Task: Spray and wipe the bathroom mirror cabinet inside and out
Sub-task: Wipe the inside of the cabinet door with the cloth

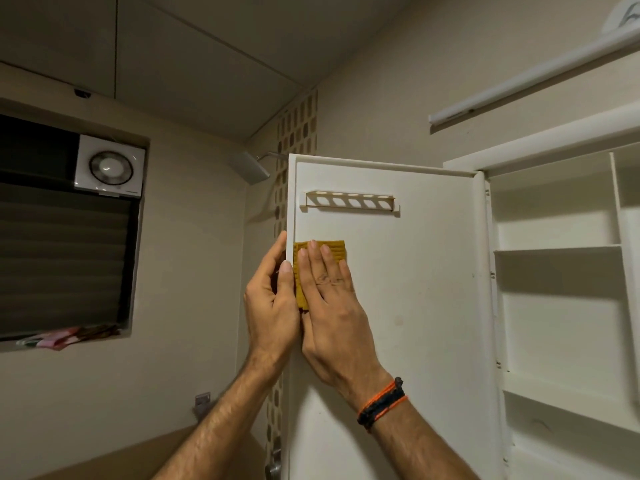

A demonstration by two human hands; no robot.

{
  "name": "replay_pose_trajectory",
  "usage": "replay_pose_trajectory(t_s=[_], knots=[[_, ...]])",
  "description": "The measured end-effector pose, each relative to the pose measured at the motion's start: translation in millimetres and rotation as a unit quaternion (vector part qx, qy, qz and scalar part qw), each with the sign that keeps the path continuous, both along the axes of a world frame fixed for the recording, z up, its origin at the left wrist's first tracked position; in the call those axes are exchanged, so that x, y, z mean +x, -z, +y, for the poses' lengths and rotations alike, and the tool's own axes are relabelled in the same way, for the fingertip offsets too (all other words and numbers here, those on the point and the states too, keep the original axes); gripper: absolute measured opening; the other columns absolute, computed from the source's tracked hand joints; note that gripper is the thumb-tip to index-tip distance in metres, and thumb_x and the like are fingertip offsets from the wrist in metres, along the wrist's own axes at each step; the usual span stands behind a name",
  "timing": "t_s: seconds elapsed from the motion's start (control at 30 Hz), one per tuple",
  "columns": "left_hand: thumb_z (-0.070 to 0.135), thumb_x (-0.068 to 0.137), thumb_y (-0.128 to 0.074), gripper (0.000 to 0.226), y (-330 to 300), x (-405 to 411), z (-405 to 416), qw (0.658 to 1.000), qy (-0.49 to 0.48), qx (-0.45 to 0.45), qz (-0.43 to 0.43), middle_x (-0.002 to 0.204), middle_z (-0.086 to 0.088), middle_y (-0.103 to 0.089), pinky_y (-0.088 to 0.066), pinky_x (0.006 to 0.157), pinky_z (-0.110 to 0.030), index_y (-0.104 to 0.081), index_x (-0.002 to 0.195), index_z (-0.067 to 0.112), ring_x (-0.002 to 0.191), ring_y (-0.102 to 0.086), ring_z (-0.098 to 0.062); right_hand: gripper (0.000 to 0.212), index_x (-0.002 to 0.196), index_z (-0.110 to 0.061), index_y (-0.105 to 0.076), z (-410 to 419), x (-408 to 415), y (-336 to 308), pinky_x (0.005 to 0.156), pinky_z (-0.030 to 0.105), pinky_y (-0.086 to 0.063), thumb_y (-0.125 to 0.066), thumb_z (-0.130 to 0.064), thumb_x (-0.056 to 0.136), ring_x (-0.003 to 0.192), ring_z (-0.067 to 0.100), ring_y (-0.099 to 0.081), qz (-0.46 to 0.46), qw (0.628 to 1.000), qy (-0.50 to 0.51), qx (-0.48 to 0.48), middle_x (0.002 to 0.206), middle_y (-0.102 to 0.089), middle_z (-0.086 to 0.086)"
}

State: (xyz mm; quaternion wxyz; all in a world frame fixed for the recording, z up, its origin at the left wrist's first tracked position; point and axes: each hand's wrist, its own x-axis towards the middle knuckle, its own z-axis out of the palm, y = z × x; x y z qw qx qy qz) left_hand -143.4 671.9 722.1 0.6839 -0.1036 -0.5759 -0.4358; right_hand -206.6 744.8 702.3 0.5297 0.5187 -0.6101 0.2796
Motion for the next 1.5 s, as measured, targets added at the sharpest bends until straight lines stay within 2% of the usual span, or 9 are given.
replay_pose_trajectory(t_s=[0.2,0.37,0.47,0.67,0.83,1.0,1.17,1.33,1.5], knots=[[0.003,0.1,-0.045,0.041,4,-1,1,1.0,-0.015,0.007,0.008,0.134,0.01,-0.059,-0.05,0.101,-0.032,-0.052,0.139,0.017,0.123,-0.056,-0.004,0.068,0.155,-0.008,-0.016,14,-19,3,0.123,0.042,-0.01,-0.036,-0.02,0.092,0.152,0.018,-0.003,0.016,1.0,0.009,0.004,0.164,-0.01,0.006],[0.003,0.1,-0.045,0.041,4,-1,3,0.999,-0.03,0.01,0.013,0.136,0.008,-0.059,-0.047,0.105,-0.041,-0.052,0.138,0.018,0.126,-0.054,-0.006,0.068,0.154,-0.006,-0.02,38,-47,3,0.123,0.043,-0.013,-0.038,-0.015,0.09,0.151,0.019,-0.009,0.002,1.0,0.019,-0.022,0.163,-0.015,0.007],[0.004,0.1,-0.047,0.041,4,-1,4,0.999,-0.043,0.009,0.018,0.132,0.012,-0.06,-0.047,0.105,-0.038,-0.051,0.136,0.023,0.124,-0.055,-0.004,0.069,0.155,-0.009,-0.017,55,-67,2,0.123,0.044,-0.014,-0.039,-0.014,0.09,0.151,0.019,-0.007,-0.015,0.999,0.029,-0.036,0.163,-0.013,0.005],[0.001,0.099,-0.045,0.041,3,-1,7,0.998,-0.052,0.008,0.022,0.132,0.01,-0.06,-0.045,0.107,-0.038,-0.05,0.137,0.018,0.125,-0.055,-0.005,0.074,0.156,-0.012,-0.013,85,-102,-1,0.124,0.039,-0.004,-0.042,-0.004,0.089,0.151,0.015,-0.001,-0.073,0.995,0.032,-0.067,0.164,-0.008,0.001],[0.004,0.101,-0.045,0.04,5,-1,6,0.998,-0.058,0.009,0.012,0.136,0.006,-0.058,-0.045,0.107,-0.042,-0.051,0.139,0.013,0.127,-0.054,-0.007,0.072,0.156,-0.015,-0.013,115,-124,-5,0.124,0.042,-0.007,-0.037,-0.007,0.089,0.151,0.01,0.001,-0.124,0.988,0.028,-0.087,0.164,-0.008,-0.003],[0.005,0.101,-0.045,0.039,4,0,7,0.998,-0.065,0.006,0.01,0.136,0.01,-0.058,-0.045,0.107,-0.037,-0.051,0.138,0.016,0.127,-0.053,-0.004,0.072,0.156,-0.016,-0.013,129,-133,-8,0.123,0.044,-0.01,-0.043,0.003,0.093,0.151,0.01,0.0,-0.129,0.988,0.014,-0.078,0.163,-0.009,-0.004],[0.005,0.101,-0.044,0.04,4,0,7,0.998,-0.067,0.009,0.007,0.137,0.008,-0.057,-0.045,0.107,-0.039,-0.051,0.139,0.014,0.127,-0.053,-0.005,0.069,0.156,-0.016,-0.014,126,-132,-6,0.123,0.044,-0.011,-0.036,-0.007,0.091,0.151,0.011,-0.001,-0.133,0.987,0.011,-0.085,0.163,-0.009,-0.004],[0.003,0.101,-0.044,0.04,4,-1,8,0.998,-0.066,0.012,0.007,0.137,0.005,-0.057,-0.045,0.108,-0.039,-0.05,0.139,0.011,0.127,-0.053,-0.006,0.07,0.156,-0.017,-0.012,131,-135,10,0.124,0.041,-0.01,-0.036,-0.007,0.091,0.151,0.01,0.0,-0.132,0.989,0.021,-0.071,0.164,-0.007,-0.005],[0.003,0.101,-0.043,0.04,4,0,10,0.998,-0.065,0.012,0.004,0.139,0.003,-0.056,-0.043,0.109,-0.043,-0.049,0.14,0.011,0.129,-0.052,-0.008,0.07,0.156,-0.013,-0.013,129,-132,34,0.123,0.047,-0.013,-0.038,-0.006,0.09,0.151,0.013,-0.001,-0.145,0.986,0.018,-0.075,0.164,-0.008,-0.001]])
